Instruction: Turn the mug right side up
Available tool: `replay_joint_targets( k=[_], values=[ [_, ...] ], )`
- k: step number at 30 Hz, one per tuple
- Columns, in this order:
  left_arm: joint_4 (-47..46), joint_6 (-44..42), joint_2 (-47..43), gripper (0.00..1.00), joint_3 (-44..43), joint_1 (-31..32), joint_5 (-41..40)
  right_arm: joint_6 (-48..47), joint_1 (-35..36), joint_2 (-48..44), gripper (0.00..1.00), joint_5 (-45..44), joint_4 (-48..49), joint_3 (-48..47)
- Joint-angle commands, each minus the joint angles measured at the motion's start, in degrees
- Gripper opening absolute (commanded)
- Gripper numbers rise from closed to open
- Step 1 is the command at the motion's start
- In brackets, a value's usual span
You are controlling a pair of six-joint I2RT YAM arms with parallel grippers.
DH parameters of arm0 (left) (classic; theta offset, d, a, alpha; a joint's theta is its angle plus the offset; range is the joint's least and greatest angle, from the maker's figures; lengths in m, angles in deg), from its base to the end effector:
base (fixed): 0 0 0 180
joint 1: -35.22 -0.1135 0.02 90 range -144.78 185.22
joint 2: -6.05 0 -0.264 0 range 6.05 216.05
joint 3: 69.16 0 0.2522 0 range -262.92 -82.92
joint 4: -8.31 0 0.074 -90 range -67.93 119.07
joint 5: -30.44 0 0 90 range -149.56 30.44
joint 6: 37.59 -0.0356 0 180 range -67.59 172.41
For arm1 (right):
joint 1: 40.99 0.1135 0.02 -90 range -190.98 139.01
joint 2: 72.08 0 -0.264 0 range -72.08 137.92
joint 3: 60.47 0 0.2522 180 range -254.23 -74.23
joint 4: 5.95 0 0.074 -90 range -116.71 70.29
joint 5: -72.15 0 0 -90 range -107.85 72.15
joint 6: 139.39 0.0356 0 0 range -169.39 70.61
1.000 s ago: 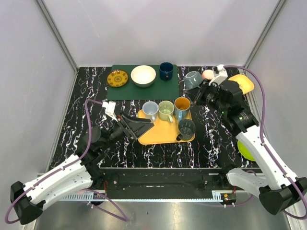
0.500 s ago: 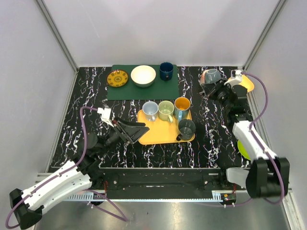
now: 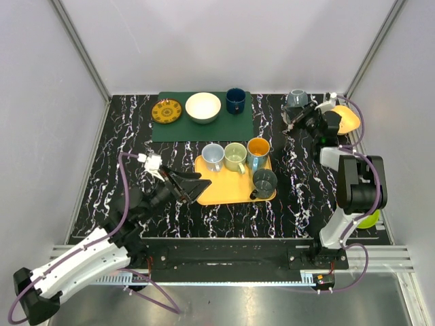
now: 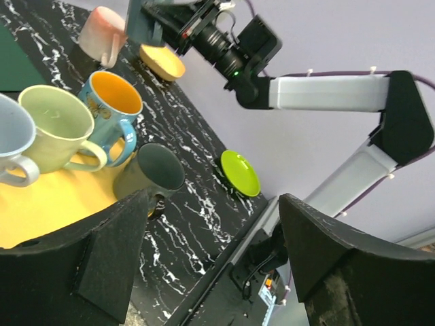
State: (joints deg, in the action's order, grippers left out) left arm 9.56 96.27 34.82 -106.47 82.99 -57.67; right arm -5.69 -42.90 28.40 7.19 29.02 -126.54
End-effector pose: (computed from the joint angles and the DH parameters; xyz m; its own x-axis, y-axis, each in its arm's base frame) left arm 0.0977 -0.1094 0.2919 -0.4665 -0.5164 -0.7181 0.6085 0.4018 -0.6843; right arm 0.3826 0.0023 0.2316 -0.2643 0.6351 -0.7258 -0.2907 0.6651 0.6879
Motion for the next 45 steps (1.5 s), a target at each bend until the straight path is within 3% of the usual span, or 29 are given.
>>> replay_joint_targets(
  k=[1,15,33,45],
  values=[
    [-1.45,-3.43,2.42,0.81,-2.38,-0.57,-1.72,-0.37,0.42,-0.21,0.00,2.21,13.58,-6.31],
    [-5.33,-1.58,5.94,0.81,-0.71,-1.19,1.36,0.59,0.33,4.54,0.00,1.86,20.35,4.58],
    [-7.26,0.70,5.85,0.81,1.93,-1.27,1.98,-0.20,-0.55,11.22,0.00,0.36,20.61,8.28],
    [-8.93,2.72,6.29,0.81,3.60,-1.27,2.33,-3.27,-0.55,7.54,0.00,-2.36,9.37,11.79]
  ],
)
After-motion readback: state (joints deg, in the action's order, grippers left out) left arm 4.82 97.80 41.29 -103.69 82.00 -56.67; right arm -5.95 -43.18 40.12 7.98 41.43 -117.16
